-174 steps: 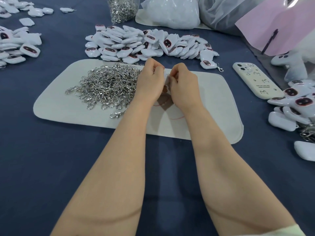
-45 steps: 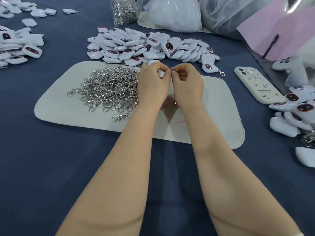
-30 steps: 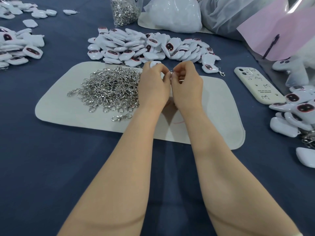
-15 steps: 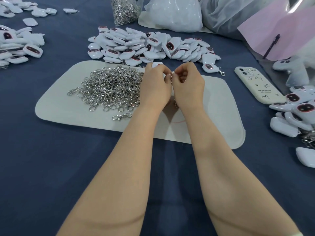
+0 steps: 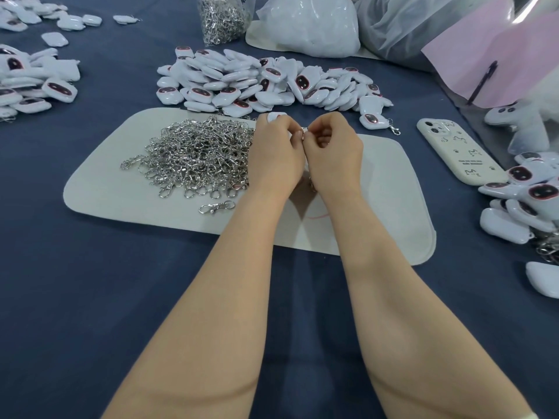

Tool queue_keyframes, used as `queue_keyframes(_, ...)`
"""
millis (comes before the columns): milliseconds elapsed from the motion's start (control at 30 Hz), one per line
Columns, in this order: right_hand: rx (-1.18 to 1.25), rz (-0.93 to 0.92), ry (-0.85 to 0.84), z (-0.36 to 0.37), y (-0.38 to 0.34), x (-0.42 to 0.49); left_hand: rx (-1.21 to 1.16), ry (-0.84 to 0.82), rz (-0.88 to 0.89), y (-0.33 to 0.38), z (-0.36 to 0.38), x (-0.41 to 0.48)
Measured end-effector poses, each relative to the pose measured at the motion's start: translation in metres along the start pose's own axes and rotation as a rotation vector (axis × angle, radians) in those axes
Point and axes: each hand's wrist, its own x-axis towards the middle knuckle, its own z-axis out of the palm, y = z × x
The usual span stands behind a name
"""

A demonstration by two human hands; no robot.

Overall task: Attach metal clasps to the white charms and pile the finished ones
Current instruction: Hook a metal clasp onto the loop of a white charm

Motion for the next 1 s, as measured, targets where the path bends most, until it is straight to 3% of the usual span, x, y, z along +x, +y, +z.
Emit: queue_keyframes(1000, -0.008, 0.013, -0.002, 0.0005, 0.0017, 0.0001, 0.000, 0.009, -0.008, -0.0003, 0.0023, -0.0009)
